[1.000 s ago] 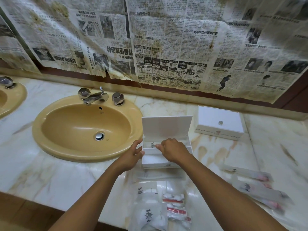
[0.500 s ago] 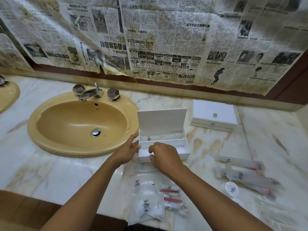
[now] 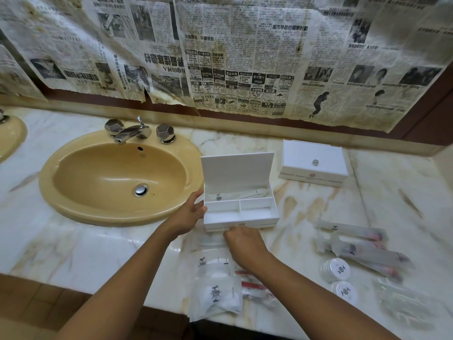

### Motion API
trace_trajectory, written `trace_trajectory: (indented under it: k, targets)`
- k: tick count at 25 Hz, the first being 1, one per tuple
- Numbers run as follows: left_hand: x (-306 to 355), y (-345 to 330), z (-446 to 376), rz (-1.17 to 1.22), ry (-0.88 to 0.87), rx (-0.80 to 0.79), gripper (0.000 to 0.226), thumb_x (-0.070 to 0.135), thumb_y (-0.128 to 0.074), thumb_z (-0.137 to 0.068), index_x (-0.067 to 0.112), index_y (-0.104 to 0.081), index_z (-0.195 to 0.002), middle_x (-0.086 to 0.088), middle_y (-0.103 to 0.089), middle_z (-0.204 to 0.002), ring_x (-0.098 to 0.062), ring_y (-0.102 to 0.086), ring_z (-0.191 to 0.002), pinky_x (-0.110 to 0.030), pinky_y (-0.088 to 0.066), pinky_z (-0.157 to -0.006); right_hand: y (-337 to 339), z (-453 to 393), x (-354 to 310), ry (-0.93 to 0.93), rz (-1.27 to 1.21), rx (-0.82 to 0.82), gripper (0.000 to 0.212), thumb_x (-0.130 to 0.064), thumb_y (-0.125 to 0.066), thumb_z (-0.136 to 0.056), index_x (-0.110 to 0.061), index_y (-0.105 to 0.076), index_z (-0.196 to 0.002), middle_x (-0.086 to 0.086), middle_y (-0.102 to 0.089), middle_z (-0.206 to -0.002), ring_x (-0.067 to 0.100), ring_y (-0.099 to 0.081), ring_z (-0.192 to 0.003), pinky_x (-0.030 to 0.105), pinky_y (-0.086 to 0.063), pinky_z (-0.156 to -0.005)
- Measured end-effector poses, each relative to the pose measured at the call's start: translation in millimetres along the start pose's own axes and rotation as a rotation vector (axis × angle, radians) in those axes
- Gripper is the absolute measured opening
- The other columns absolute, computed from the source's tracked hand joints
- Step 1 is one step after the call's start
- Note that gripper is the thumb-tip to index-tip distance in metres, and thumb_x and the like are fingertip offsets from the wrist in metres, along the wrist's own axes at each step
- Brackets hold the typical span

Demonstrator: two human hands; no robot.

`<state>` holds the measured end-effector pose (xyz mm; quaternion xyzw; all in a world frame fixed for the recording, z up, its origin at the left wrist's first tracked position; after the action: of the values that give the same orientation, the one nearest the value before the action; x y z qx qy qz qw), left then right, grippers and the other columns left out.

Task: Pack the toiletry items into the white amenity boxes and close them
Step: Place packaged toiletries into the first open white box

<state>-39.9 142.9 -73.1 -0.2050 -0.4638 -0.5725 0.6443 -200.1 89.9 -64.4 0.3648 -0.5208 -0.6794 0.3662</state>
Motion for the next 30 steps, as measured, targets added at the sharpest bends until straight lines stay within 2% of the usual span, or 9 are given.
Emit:
trace_trajectory:
  k: [3, 7, 9, 11, 13, 16, 20, 23, 30]
  targets:
    - [1.6, -0.5, 1.3, 0.007, 0.004, 0.002, 0.055, 0.028, -0.043, -0.104, 0.040, -0.018, -0.152, -0.001, -0.036, -0.157, -0.017, -0.049, -0.130, -0.036, -0.035, -0.097, -1.2, 2.1, -1.7, -0.047, 0.059, -0.123, 0.025, 0.005, -0.075, -0.043, -0.013, -0.065, -0.059, 0.005, -0.061, -0.060, 0.026, -0.062, -0.053, 0.023, -0.029, -0.048]
    - [2.1, 0.4, 1.1, 0.005, 0.005, -0.007, 0.055, 0.028, -0.044, -0.104, 0.041, -0.018, -0.151, -0.001, -0.036, -0.156, -0.016, -0.045, -0.136, -0.036, -0.035, -0.098, -1.5, -2.2, 1.1, -0.049, 0.028, 0.017, 0.039, -0.002, -0.080, -0.012, -0.018, -0.054, -0.036, -0.003, -0.046, -0.038, 0.017, -0.046, -0.030, 0.016, -0.018, -0.043]
    - [2.7, 0.5, 1.0, 0.002, 0.001, -0.009, 0.055, 0.028, -0.044, -0.104, 0.040, -0.018, -0.151, 0.000, -0.037, -0.156, -0.015, -0.044, -0.136, -0.036, -0.034, -0.098, 11.2, -0.1, -1.9, -0.038, 0.032, -0.010, 0.037, -0.002, -0.081, -0.023, -0.018, -0.053, -0.041, -0.002, -0.048, -0.042, 0.019, -0.049, -0.034, 0.016, -0.018, -0.044]
    - [4.1, 0.5, 1.4, -0.002, 0.001, -0.003, 0.055, 0.026, -0.044, -0.104, 0.039, -0.018, -0.151, 0.000, -0.036, -0.156, -0.016, -0.046, -0.134, -0.035, -0.035, -0.097, 25.1, 0.1, -3.6, -0.036, -0.004, -0.045, 0.029, 0.002, -0.071, -0.055, -0.015, -0.048, -0.054, 0.001, -0.047, -0.054, 0.025, -0.049, -0.046, 0.021, -0.017, -0.047]
    - [5.5, 0.9, 1.3, -0.015, 0.000, 0.003, 0.054, 0.026, -0.044, -0.104, 0.037, -0.019, -0.151, -0.002, -0.035, -0.156, -0.014, -0.050, -0.126, -0.034, -0.035, -0.096, 36.2, -2.9, -0.8, -0.015, 0.001, 0.091, 0.033, 0.005, -0.055, -0.073, -0.013, -0.033, -0.056, 0.000, -0.032, -0.056, 0.021, -0.032, -0.046, 0.026, -0.011, -0.046]
    - [5.6, 1.8, 0.7, -0.024, -0.006, 0.002, 0.054, 0.025, -0.044, -0.104, 0.036, -0.019, -0.151, -0.003, -0.037, -0.156, -0.014, -0.051, -0.126, -0.031, -0.036, -0.094, 60.6, -9.8, 5.8, -0.060, -0.024, 0.106, 0.034, 0.002, -0.051, -0.078, -0.014, -0.028, -0.057, 0.002, -0.037, -0.061, 0.022, -0.033, -0.051, 0.028, -0.014, -0.048]
    - [4.6, 3.3, 0.6, -0.040, 0.007, 0.014, 0.053, 0.018, -0.043, -0.104, 0.035, -0.022, -0.150, -0.002, -0.043, -0.151, -0.018, -0.044, -0.137, -0.033, -0.045, -0.089, 100.3, -17.8, 22.2, -0.125, -0.087, 0.183, 0.012, -0.005, -0.051, -0.082, -0.012, -0.057, -0.074, 0.003, -0.053, -0.080, 0.027, -0.048, -0.068, 0.029, -0.033, -0.061]
    - [1.3, 5.2, -1.3, -0.061, 0.007, 0.004, 0.053, 0.013, -0.043, -0.103, 0.037, -0.025, -0.147, -0.001, -0.049, -0.146, -0.008, -0.056, -0.113, -0.032, -0.042, -0.083, 112.5, -27.7, 35.9, -0.187, -0.104, 0.278, 0.016, -0.004, -0.050, -0.085, -0.009, -0.065, -0.081, 0.003, -0.057, -0.087, 0.026, -0.056, -0.073, 0.030, -0.041, -0.061]
    - [0.7, 4.9, -1.3, -0.031, 0.011, -0.014, 0.051, 0.030, -0.045, -0.103, 0.039, -0.023, -0.148, 0.005, -0.041, -0.151, -0.011, -0.051, -0.126, -0.036, -0.039, -0.094, 89.8, -54.1, 56.3, -0.230, -0.061, 0.263, 0.027, 0.008, -0.047, -0.078, -0.011, -0.042, -0.060, 0.002, -0.042, -0.071, 0.022, -0.042, -0.065, 0.026, -0.019, -0.045]
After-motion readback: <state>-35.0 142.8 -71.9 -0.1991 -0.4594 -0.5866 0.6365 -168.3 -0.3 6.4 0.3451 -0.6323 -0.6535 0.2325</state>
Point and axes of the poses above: each hand's wrist, its own z-axis away from the middle knuckle, its own y-axis out of the back of the hand, x = y × z, the point moved 4 cm from there along -z, towards the middle knuckle
